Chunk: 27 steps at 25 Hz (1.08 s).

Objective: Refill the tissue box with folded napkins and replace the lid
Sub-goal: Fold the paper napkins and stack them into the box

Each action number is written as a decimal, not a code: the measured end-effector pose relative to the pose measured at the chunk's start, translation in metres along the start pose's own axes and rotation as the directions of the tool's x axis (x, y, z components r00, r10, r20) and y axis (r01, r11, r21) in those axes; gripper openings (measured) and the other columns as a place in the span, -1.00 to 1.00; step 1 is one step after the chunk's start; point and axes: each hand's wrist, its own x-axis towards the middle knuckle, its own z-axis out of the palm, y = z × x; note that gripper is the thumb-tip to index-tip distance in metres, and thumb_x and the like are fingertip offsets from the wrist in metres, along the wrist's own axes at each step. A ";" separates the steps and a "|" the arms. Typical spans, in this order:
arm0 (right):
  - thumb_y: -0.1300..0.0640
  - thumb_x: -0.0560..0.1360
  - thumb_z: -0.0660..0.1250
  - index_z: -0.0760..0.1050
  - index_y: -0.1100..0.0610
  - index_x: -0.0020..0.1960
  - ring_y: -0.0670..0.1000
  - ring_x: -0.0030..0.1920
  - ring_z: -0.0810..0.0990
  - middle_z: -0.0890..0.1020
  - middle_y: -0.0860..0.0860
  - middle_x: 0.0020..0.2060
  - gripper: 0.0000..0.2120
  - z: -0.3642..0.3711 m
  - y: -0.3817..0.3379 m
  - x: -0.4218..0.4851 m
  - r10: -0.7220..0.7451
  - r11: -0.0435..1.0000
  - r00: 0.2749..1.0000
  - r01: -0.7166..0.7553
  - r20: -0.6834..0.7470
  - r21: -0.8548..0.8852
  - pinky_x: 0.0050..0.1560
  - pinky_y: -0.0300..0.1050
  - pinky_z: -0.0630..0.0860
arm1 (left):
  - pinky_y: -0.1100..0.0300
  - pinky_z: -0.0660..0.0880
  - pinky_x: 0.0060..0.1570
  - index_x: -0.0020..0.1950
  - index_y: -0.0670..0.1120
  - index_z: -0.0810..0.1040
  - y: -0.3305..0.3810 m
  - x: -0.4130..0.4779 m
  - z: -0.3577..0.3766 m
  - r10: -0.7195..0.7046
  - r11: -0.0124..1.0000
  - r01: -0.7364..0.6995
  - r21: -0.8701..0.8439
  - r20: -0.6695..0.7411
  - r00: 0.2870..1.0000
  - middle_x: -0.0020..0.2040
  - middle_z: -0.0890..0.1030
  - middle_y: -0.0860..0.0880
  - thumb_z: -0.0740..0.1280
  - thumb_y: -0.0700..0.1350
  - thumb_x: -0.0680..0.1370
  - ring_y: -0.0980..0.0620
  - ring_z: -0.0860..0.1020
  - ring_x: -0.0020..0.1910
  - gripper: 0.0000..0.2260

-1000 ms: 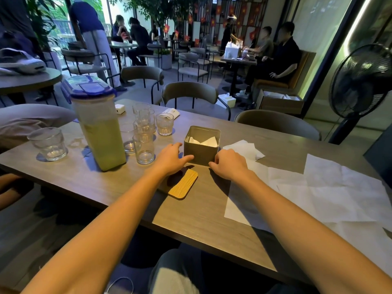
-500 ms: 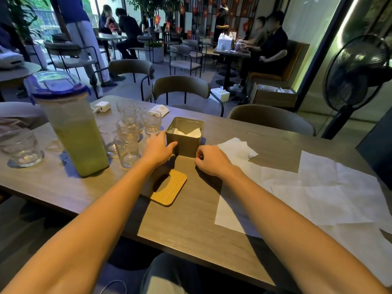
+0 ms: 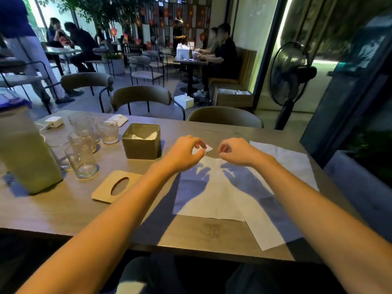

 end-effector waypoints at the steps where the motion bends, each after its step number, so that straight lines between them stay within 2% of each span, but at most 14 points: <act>1: 0.14 0.56 0.35 0.65 0.13 0.13 0.08 0.02 0.63 0.70 0.08 0.05 -0.81 -0.004 0.015 -0.010 0.032 0.999 0.999 -0.031 0.008 -0.037 0.01 -0.10 0.54 | 0.06 0.52 0.17 0.23 -0.01 0.58 0.011 0.002 0.015 0.016 0.999 -0.017 0.027 0.064 0.998 0.18 0.59 -0.06 0.29 0.05 0.60 0.00 0.53 0.12 -0.74; 5: 0.13 0.56 0.36 0.62 0.10 0.19 0.09 0.10 0.61 0.68 0.09 0.12 -0.78 -0.012 0.067 -0.042 0.167 0.982 0.986 -0.164 0.028 -0.093 0.12 -0.06 0.53 | 0.05 0.49 0.20 0.29 0.05 0.50 0.040 0.009 0.073 0.003 0.994 -0.029 0.106 0.241 0.971 0.28 0.53 -0.05 0.27 0.26 0.55 -0.03 0.51 0.17 -0.59; 8: 0.03 0.57 0.40 0.53 0.07 0.33 0.12 0.23 0.55 0.59 0.10 0.25 -0.65 -0.011 0.091 -0.056 0.260 0.964 0.964 -0.255 0.053 -0.072 0.23 -0.02 0.48 | 0.02 0.50 0.20 0.27 0.04 0.50 0.050 0.014 0.097 -0.041 0.984 -0.003 0.180 0.240 0.970 0.24 0.54 -0.07 0.27 0.32 0.52 -0.05 0.51 0.13 -0.54; 11: -0.06 0.54 0.43 0.46 0.03 0.43 0.14 0.32 0.49 0.52 0.09 0.36 -0.51 -0.008 0.107 -0.062 0.302 0.952 0.952 -0.299 0.058 -0.059 0.26 0.01 0.47 | 0.02 0.47 0.20 0.25 -0.03 0.53 0.050 0.016 0.104 -0.042 0.973 -0.016 0.230 0.246 0.968 0.20 0.54 -0.08 0.33 0.28 0.50 -0.08 0.51 0.16 -0.51; 15: -0.07 0.50 0.46 0.42 0.00 0.46 0.14 0.28 0.51 0.48 0.09 0.40 -0.43 -0.001 0.119 -0.060 0.318 0.948 0.944 -0.317 0.090 -0.024 0.15 -0.03 0.47 | 0.05 0.52 0.15 0.13 -0.10 0.60 0.044 0.016 0.115 -0.104 0.993 0.095 0.068 0.143 0.984 0.11 0.56 -0.07 0.44 0.13 0.49 -0.04 0.53 0.08 -0.63; 18: -0.07 0.55 0.41 0.43 -0.01 0.44 0.10 0.19 0.52 0.51 0.08 0.35 -0.51 0.006 0.119 -0.061 0.327 0.944 0.940 -0.330 0.097 0.013 0.11 -0.06 0.45 | 0.19 0.47 -0.03 0.10 -0.14 0.61 0.039 0.019 0.110 -0.078 0.995 0.059 0.085 0.247 0.966 0.08 0.59 -0.12 0.42 0.02 0.55 -0.03 0.52 -0.02 -0.74; 20: -0.06 0.58 0.36 0.44 0.01 0.43 0.11 0.20 0.52 0.52 0.09 0.34 -0.56 0.011 0.119 -0.060 0.337 0.940 0.937 -0.340 0.088 0.023 0.16 -0.04 0.47 | 0.15 0.50 -0.08 0.02 -0.15 0.60 0.037 0.020 0.103 -0.074 0.997 0.072 0.019 0.253 0.965 0.00 0.62 -0.12 0.40 -0.01 0.56 -0.06 0.54 -0.07 -0.80; 22: -0.07 0.60 0.33 0.43 0.01 0.44 0.15 0.26 0.52 0.51 0.10 0.36 -0.56 0.013 0.118 -0.059 0.335 0.942 0.940 -0.336 0.064 0.014 0.24 0.02 0.49 | 0.10 0.57 -0.04 -0.04 -0.13 0.58 0.035 0.021 0.100 -0.092 0.989 0.113 -0.099 0.202 0.975 -0.10 0.61 -0.08 0.39 -0.04 0.56 -0.05 0.56 -0.10 -0.85; 25: -0.10 0.61 0.29 0.36 0.00 0.50 0.22 0.39 0.41 0.42 0.12 0.43 -0.51 0.013 0.117 -0.055 0.330 0.944 0.944 -0.330 0.008 -0.019 0.33 0.12 0.42 | 0.29 0.50 -0.15 -0.01 -0.10 0.57 0.034 0.021 0.086 -0.110 0.943 0.148 -0.297 0.140 0.984 -0.10 0.61 -0.05 0.37 -0.04 0.57 0.03 0.56 -0.11 -0.87; 27: -0.10 0.61 0.28 0.31 0.00 0.53 0.25 0.43 0.34 0.38 0.14 0.46 -0.47 0.011 0.117 -0.052 0.344 0.939 0.939 -0.344 -0.013 -0.002 0.37 0.17 0.38 | 0.34 0.50 -0.16 0.03 -0.09 0.55 0.033 0.021 0.074 -0.160 0.860 0.201 -0.468 0.126 0.979 -0.08 0.60 -0.05 0.34 -0.02 0.60 0.04 0.56 -0.09 -0.86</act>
